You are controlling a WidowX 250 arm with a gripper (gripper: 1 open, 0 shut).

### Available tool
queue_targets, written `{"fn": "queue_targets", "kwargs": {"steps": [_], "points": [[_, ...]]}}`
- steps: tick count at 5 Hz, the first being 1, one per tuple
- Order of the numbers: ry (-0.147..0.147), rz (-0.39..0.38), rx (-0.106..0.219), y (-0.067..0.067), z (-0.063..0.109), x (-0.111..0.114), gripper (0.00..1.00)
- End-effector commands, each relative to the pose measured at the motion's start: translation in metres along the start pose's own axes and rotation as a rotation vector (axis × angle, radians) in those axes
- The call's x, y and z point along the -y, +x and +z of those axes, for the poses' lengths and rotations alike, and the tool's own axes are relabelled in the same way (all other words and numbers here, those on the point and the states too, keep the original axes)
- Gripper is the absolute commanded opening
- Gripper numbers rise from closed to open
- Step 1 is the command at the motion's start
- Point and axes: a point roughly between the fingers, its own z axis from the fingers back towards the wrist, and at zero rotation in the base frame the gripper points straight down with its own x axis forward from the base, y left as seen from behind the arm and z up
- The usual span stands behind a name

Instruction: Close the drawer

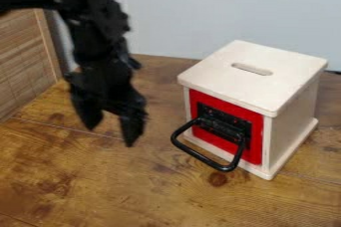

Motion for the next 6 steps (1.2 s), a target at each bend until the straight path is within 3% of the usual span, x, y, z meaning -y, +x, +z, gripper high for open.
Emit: {"fn": "queue_targets", "kwargs": {"steps": [1, 3, 6], "points": [[-0.020, -0.023, 0.094, 0.033, 0.022, 0.027, 1.00], [-0.043, -0.059, 0.107, 0.067, 0.026, 0.065, 1.00], [-0.037, -0.058, 0.090, 0.070, 0.025, 0.060, 1.00]]}}
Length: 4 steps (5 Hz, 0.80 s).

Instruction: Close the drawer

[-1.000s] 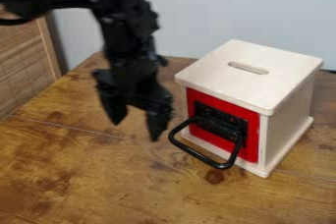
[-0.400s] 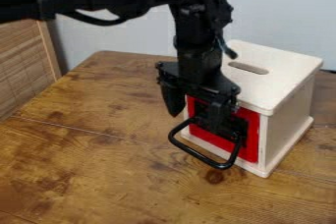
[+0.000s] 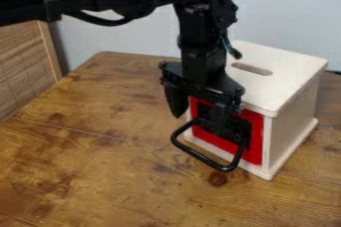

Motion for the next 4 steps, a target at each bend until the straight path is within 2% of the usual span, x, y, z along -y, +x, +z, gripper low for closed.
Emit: {"fn": "queue_targets", "kwargs": {"steps": [1, 3, 4], "points": [[-0.002, 0.002, 0.068, 0.0096, 0.0256, -0.0006, 1.00], [-0.008, 0.001, 0.044, 0.0097, 0.0224, 0.0021, 1.00], [-0.008, -0.002, 0.043, 0.0118, 0.0243, 0.0035, 1.00]]}}
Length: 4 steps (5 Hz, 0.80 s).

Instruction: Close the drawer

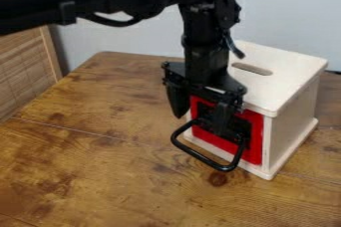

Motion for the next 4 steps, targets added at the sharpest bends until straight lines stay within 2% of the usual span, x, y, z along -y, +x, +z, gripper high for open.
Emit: {"fn": "queue_targets", "kwargs": {"steps": [1, 4], "points": [[-0.008, -0.006, 0.084, 0.011, 0.029, 0.005, 1.00], [-0.028, -0.020, 0.091, 0.018, 0.033, 0.019, 1.00]]}}
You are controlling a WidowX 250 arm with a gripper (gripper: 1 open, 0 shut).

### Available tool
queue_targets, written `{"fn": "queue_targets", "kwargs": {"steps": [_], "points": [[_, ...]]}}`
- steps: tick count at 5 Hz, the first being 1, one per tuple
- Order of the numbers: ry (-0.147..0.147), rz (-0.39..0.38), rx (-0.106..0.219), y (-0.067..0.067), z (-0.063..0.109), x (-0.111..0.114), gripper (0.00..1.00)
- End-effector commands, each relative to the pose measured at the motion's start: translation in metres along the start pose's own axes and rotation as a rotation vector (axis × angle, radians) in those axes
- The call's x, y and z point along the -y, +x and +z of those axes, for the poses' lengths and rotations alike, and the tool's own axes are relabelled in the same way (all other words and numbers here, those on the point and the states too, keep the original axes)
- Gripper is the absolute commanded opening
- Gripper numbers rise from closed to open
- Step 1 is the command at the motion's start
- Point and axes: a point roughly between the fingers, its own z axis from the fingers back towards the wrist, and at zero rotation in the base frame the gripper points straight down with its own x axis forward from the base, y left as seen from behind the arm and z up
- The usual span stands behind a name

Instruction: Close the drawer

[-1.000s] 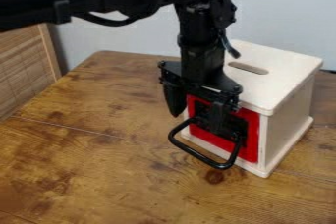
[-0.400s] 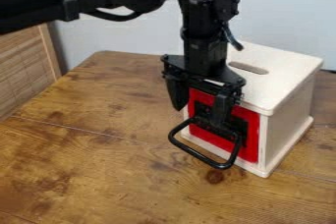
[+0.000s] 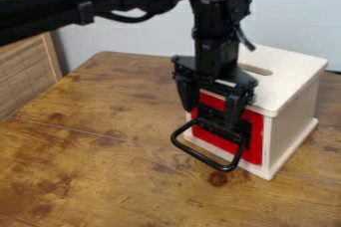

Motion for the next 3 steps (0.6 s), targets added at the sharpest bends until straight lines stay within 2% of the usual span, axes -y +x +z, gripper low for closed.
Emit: {"fn": "queue_targets", "kwargs": {"steps": [1, 3], "points": [[-0.015, -0.011, 0.081, 0.0083, 0.0262, 0.0146, 1.00], [-0.024, -0.005, 0.072, 0.0108, 0.0223, 0.0191, 1.00]]}}
